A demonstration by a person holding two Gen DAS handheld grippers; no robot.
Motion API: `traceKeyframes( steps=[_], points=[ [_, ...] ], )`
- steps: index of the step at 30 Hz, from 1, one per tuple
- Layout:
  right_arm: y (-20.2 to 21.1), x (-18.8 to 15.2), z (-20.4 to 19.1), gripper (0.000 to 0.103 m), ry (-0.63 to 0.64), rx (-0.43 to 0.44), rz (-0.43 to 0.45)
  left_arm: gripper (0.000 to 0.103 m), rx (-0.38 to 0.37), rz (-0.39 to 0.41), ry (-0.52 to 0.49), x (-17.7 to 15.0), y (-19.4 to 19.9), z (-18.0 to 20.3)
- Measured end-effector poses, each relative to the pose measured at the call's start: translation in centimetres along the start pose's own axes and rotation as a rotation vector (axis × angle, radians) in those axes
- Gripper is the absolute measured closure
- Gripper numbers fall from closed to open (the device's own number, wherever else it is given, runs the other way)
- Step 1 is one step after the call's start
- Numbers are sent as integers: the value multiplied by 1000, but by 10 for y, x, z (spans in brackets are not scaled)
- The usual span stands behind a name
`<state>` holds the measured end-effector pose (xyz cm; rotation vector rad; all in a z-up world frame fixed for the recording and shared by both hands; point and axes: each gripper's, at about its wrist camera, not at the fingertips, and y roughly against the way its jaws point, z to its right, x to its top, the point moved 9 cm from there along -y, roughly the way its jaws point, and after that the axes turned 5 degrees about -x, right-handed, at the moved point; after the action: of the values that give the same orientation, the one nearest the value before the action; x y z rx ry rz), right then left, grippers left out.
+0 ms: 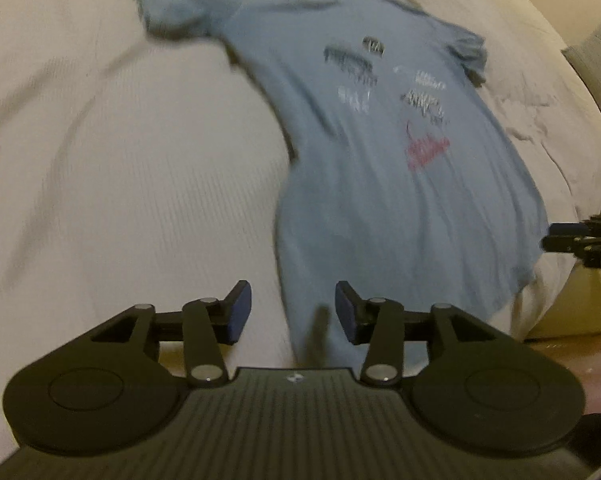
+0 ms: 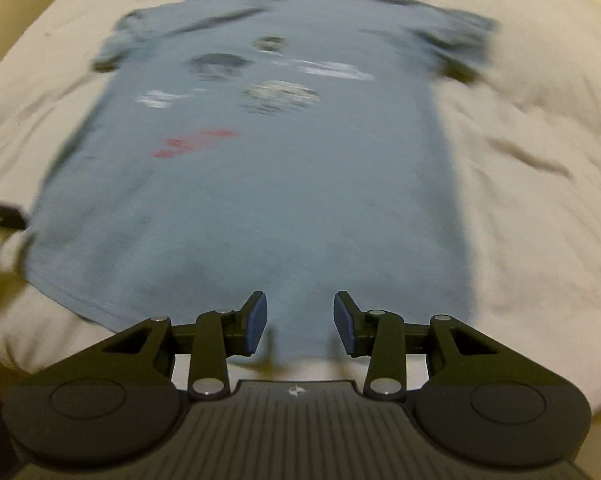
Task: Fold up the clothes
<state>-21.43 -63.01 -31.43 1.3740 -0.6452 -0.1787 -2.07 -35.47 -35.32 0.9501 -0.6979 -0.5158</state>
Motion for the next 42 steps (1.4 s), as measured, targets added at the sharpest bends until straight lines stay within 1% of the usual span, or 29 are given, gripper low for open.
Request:
traceKeyframes(
  steps=[3,7,9,13,14,15,16,17,18,19,20,25,26,31,35,39,42],
  points=[
    [-2,-14,48,60,-51,-22,3,61,35,-16,44,-21,-8,6],
    [-15,-20,95,56,-99,-10,22,64,48,-11,93,-29,-12,15],
    [-21,-22,111,56,-128,17,27,64,51,-13,113,-30,-16,18],
    [-23,-24,119,55,-175,33,5,65,60,-21,134,-31,-23,15],
    [-23,-24,122,56,-187,37,-1,68,59,-23,143,-30,-24,13],
    [-24,-25,124,57,-198,41,-6,74,56,-23,152,-30,-24,10],
    [-24,-25,126,63,-210,45,-12,78,47,-20,161,-30,-24,9],
    [-25,-26,128,74,-222,49,-17,87,38,-18,165,-29,-22,8],
    [-25,-26,130,79,-233,53,-22,95,30,-17,167,-29,-21,7],
    [-26,-27,132,85,-245,57,-28,100,22,-15,169,-28,-19,7],
    [-26,-27,134,101,-257,61,-33,103,23,-12,159,-27,-15,8],
    [-28,-29,145,101,-315,80,-61,103,32,8,106,-27,3,22],
    [-26,-31,144,102,-303,77,-67,103,32,10,104,-29,6,24],
    [-15,-39,140,102,-248,60,-96,103,20,32,143,-40,15,24],
    [-6,-46,136,102,-203,46,-119,103,22,31,136,-42,19,27],
    [-14,-55,134,102,-185,33,-139,103,34,20,156,-42,13,19],
    [-23,-56,134,101,-181,32,-154,103,40,9,182,-39,6,14]
  ],
)
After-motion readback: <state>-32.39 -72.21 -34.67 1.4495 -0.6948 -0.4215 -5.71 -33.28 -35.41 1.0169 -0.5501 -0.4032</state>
